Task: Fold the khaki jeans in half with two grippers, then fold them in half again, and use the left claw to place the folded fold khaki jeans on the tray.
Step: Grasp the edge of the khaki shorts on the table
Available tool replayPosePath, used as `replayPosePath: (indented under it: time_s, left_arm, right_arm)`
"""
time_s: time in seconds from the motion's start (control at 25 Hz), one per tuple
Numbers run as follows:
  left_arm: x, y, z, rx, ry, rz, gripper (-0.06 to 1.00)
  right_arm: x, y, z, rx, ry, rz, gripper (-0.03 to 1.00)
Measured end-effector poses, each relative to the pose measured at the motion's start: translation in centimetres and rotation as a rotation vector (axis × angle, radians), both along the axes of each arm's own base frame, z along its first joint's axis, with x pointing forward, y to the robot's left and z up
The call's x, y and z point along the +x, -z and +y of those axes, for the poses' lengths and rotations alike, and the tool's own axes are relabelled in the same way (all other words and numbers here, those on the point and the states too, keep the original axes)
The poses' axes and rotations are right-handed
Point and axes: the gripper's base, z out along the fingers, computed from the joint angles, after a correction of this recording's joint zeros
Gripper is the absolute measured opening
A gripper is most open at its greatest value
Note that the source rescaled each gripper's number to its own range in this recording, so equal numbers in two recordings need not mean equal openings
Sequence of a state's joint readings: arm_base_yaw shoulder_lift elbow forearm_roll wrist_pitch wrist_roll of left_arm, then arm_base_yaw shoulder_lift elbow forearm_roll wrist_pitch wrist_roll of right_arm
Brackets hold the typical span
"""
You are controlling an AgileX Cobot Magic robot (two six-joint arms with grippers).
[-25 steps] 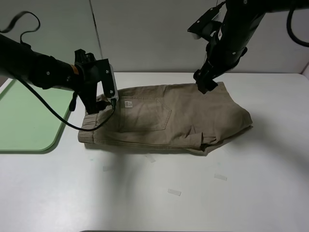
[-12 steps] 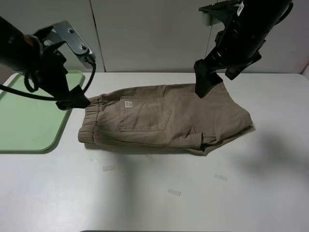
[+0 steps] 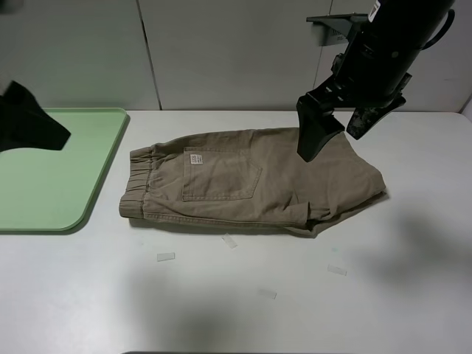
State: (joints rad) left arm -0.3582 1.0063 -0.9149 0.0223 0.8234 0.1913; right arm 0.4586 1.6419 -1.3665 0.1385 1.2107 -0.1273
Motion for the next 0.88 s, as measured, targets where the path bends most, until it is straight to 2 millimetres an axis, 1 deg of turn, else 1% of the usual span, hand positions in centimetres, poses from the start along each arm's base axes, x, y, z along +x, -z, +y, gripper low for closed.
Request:
replayPosePath:
  time_s: [0.12,0.2,0.28,0.36,0.48,0.64,0.88]
  left_arm:
    - [-3.0,-1.7,1.1,-0.04,-0.031,-0.042,1.0]
    - [-4.9,-2.5,1.8,-0.063,-0.049,-0.06,1.0]
    - [-6.8,-3.0,2.6,-0.09,-0.068,-0.086,0.99]
    - [-8.5,-2.9,3.2,-0.11,-0.082,-0.105,0.99]
    - [-10.8,-2.1,4.1,-0.137,-0.099,-0.135,0.99]
    - [-13.4,-0.3,5.0,-0.171,-0.115,-0.173,0.99]
    - [-16.0,1.9,6.6,-0.21,-0.203,-0.257,0.99]
  right_arm:
    - [0.0,0.0,0.0,0.001,0.011,0.002,1.0]
    - [0.0,0.0,0.0,0.003,0.013,0.003,1.0]
    - [0.0,0.0,0.0,0.003,0.014,0.004,1.0]
    - [0.0,0.0,0.0,0.003,0.017,0.004,1.0]
    - [0.0,0.0,0.0,0.003,0.017,0.004,1.0]
    - [0.0,0.0,0.0,0.003,0.017,0.004,1.0]
    - [0.0,0.0,0.0,0.004,0.017,0.005,1.0]
